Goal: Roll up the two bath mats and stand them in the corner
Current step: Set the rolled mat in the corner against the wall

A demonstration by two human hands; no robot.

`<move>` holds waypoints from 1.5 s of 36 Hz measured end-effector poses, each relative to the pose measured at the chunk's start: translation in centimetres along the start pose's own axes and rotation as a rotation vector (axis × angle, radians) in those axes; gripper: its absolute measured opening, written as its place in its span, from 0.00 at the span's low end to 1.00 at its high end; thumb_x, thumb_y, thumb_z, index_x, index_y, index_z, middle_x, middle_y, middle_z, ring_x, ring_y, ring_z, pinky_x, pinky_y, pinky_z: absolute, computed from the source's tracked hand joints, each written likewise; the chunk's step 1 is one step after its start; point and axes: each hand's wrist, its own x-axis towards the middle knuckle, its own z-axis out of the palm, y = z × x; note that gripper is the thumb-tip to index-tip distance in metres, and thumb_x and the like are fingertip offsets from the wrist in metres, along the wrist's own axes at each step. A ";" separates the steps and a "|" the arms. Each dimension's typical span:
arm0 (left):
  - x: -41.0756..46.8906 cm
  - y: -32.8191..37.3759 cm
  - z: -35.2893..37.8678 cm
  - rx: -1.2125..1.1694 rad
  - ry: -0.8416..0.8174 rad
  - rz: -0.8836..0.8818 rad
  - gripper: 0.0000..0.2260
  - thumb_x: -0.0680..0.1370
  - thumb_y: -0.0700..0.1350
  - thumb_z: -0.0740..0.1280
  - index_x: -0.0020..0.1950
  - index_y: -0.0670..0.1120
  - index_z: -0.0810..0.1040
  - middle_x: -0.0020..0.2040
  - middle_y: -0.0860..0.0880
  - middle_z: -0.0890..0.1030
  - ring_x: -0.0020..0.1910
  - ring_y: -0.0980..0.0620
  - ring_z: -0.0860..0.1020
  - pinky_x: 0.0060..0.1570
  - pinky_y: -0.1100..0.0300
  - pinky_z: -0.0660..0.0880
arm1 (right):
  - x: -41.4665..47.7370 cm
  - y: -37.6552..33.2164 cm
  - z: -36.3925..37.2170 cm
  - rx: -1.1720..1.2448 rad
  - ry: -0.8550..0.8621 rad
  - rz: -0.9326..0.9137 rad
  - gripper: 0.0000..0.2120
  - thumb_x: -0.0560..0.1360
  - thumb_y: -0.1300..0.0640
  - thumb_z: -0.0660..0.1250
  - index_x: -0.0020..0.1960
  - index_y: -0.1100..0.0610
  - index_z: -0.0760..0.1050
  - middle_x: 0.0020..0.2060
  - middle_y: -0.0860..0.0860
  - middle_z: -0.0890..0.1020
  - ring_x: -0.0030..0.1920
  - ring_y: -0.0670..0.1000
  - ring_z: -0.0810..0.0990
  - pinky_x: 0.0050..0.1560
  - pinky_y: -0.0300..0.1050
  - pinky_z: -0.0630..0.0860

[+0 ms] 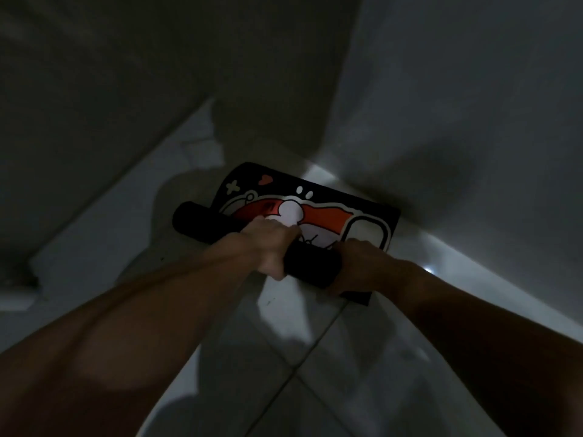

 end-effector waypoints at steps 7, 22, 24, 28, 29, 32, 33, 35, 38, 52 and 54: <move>-1.5 -0.1 0.4 -0.134 -0.268 0.014 0.22 0.60 0.55 0.75 0.52 0.54 0.76 0.49 0.51 0.77 0.48 0.50 0.76 0.46 0.54 0.75 | -0.6 -1.7 0.2 0.018 -0.217 0.043 0.36 0.64 0.44 0.75 0.67 0.54 0.66 0.60 0.53 0.76 0.56 0.53 0.76 0.53 0.46 0.75; -4.2 1.6 2.9 -0.323 -0.482 0.005 0.26 0.64 0.49 0.79 0.59 0.48 0.76 0.54 0.49 0.79 0.51 0.49 0.78 0.53 0.51 0.78 | -1.3 -2.1 3.2 -0.318 -0.329 0.022 0.38 0.60 0.39 0.74 0.66 0.45 0.67 0.61 0.51 0.74 0.67 0.56 0.63 0.68 0.68 0.51; -4.4 1.9 2.8 -0.310 -0.494 0.008 0.25 0.65 0.50 0.78 0.59 0.48 0.76 0.54 0.50 0.79 0.52 0.49 0.77 0.53 0.52 0.77 | -1.4 -2.3 2.7 -0.292 -0.388 0.047 0.39 0.60 0.37 0.73 0.68 0.46 0.67 0.64 0.51 0.73 0.67 0.56 0.64 0.67 0.64 0.56; -5.3 1.8 2.4 -0.364 -0.554 -0.050 0.32 0.67 0.53 0.77 0.68 0.49 0.71 0.60 0.52 0.74 0.58 0.50 0.74 0.58 0.56 0.75 | -1.5 -2.9 1.3 -0.110 -0.485 0.045 0.32 0.64 0.42 0.74 0.64 0.53 0.75 0.59 0.51 0.78 0.51 0.51 0.76 0.48 0.42 0.75; -5.5 1.8 2.5 -0.384 -0.573 -0.062 0.33 0.67 0.53 0.77 0.69 0.49 0.70 0.59 0.54 0.73 0.58 0.51 0.74 0.57 0.57 0.74 | -1.6 -3.0 1.3 -0.120 -0.488 0.038 0.31 0.64 0.42 0.74 0.63 0.54 0.75 0.58 0.51 0.78 0.51 0.51 0.77 0.48 0.42 0.75; -5.7 1.9 3.0 -0.428 -0.628 -0.071 0.32 0.66 0.51 0.78 0.66 0.49 0.70 0.55 0.54 0.73 0.54 0.52 0.75 0.54 0.58 0.76 | -2.0 -3.0 2.7 -0.340 -0.459 0.032 0.34 0.62 0.39 0.73 0.64 0.51 0.73 0.59 0.50 0.77 0.60 0.54 0.73 0.64 0.59 0.65; -5.7 2.0 3.2 -0.415 -0.633 -0.058 0.31 0.65 0.51 0.79 0.65 0.50 0.71 0.55 0.53 0.75 0.53 0.51 0.76 0.55 0.56 0.77 | -2.1 -3.0 3.4 -0.431 -0.443 0.023 0.35 0.62 0.38 0.73 0.65 0.50 0.71 0.59 0.50 0.76 0.63 0.55 0.70 0.67 0.67 0.57; -5.7 2.4 3.9 -0.368 -0.632 -0.026 0.31 0.64 0.51 0.79 0.63 0.50 0.71 0.57 0.50 0.77 0.54 0.50 0.76 0.56 0.53 0.77 | -2.4 -3.2 4.7 -0.551 -0.406 -0.013 0.36 0.63 0.37 0.73 0.67 0.49 0.69 0.60 0.52 0.75 0.67 0.58 0.65 0.67 0.74 0.46; -5.8 3.1 4.9 -0.317 -0.604 -0.012 0.31 0.66 0.49 0.77 0.65 0.48 0.70 0.57 0.48 0.77 0.53 0.48 0.77 0.55 0.51 0.78 | -2.6 -3.3 5.5 -0.616 -0.345 -0.049 0.36 0.64 0.36 0.72 0.67 0.50 0.68 0.61 0.54 0.74 0.67 0.59 0.64 0.67 0.75 0.47; -6.3 2.4 4.9 -0.324 -0.167 0.034 0.25 0.65 0.51 0.74 0.57 0.46 0.69 0.55 0.47 0.71 0.51 0.48 0.74 0.49 0.53 0.77 | -2.9 -2.0 4.9 -0.102 -0.028 -0.222 0.17 0.75 0.51 0.67 0.59 0.60 0.74 0.55 0.57 0.80 0.54 0.55 0.78 0.53 0.45 0.73; -6.8 2.1 5.4 -0.250 -0.038 0.092 0.28 0.64 0.51 0.76 0.59 0.44 0.69 0.56 0.46 0.73 0.54 0.47 0.73 0.49 0.53 0.75 | -2.4 -1.7 4.7 -0.067 -0.047 -0.186 0.20 0.73 0.52 0.70 0.60 0.59 0.71 0.56 0.57 0.79 0.55 0.56 0.78 0.54 0.46 0.74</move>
